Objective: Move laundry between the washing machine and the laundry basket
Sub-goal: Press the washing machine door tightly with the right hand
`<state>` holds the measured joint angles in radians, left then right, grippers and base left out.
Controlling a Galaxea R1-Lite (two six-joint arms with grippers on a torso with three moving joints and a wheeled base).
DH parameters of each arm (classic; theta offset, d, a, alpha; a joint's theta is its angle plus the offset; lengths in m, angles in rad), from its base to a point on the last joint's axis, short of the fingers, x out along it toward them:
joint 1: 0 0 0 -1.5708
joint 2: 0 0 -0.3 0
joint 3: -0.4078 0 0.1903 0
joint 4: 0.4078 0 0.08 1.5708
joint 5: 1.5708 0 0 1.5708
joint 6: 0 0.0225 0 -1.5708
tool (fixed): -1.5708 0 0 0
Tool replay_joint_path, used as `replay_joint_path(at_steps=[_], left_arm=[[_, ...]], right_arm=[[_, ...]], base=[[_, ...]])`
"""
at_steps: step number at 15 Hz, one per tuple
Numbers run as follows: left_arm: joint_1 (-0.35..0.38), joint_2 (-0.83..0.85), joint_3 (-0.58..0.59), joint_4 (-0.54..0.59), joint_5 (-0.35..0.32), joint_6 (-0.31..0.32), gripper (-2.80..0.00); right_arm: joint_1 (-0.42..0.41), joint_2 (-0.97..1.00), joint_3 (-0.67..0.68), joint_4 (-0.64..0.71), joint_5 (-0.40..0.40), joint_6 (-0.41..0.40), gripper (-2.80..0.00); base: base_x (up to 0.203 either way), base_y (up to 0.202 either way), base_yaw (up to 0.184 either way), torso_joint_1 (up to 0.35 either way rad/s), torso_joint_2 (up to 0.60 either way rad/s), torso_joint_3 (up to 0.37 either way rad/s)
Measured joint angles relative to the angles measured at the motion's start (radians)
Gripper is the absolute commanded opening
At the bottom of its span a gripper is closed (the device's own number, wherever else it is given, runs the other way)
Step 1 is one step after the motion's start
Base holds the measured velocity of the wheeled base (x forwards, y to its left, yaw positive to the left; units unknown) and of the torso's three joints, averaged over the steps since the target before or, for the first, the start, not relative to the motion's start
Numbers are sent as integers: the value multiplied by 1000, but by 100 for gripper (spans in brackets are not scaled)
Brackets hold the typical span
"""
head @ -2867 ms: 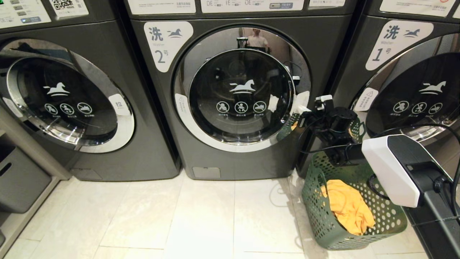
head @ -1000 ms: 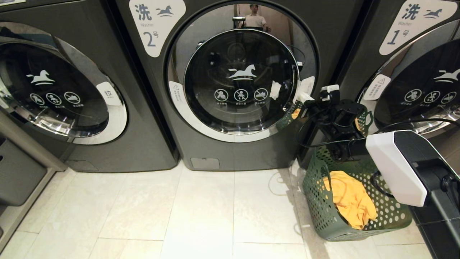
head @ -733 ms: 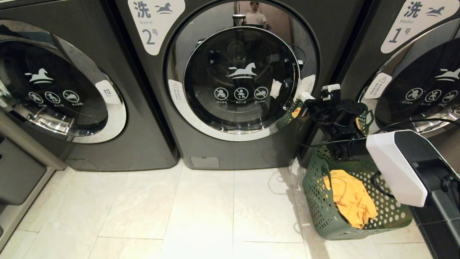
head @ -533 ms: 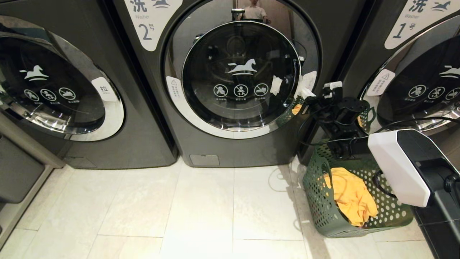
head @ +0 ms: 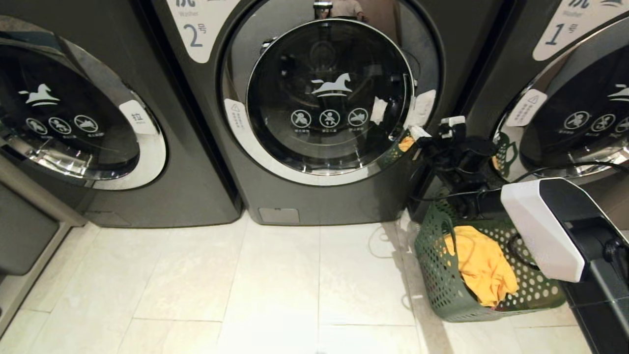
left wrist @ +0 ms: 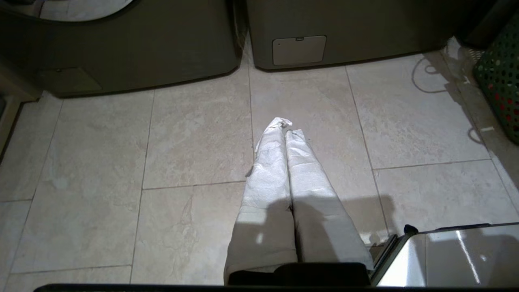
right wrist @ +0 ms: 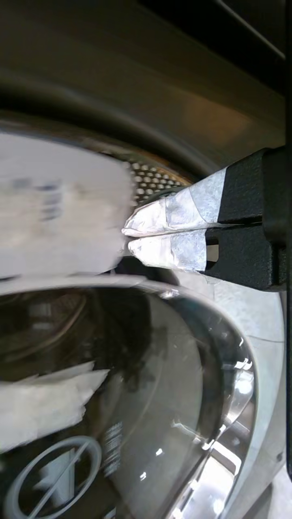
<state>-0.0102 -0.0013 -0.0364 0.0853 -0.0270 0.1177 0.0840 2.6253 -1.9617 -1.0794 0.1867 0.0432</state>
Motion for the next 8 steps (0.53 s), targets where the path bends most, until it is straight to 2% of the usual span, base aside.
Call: replay_joint_path(at_steps=[5, 7, 8], left_arm=[[1, 0, 0, 0, 0, 0, -280], [1, 0, 0, -1, 0, 0, -280], [1, 0, 0, 0, 0, 0, -280]], right_arm=[[2, -11, 7, -2, -21, -5, -280], [2, -58, 80, 25, -42, -10, -280], [1, -101, 161, 51, -45, -11, -280]], base=[[0, 0, 0, 0, 0, -5], [0, 0, 0, 0, 0, 0], [0, 0, 0, 0, 0, 0]])
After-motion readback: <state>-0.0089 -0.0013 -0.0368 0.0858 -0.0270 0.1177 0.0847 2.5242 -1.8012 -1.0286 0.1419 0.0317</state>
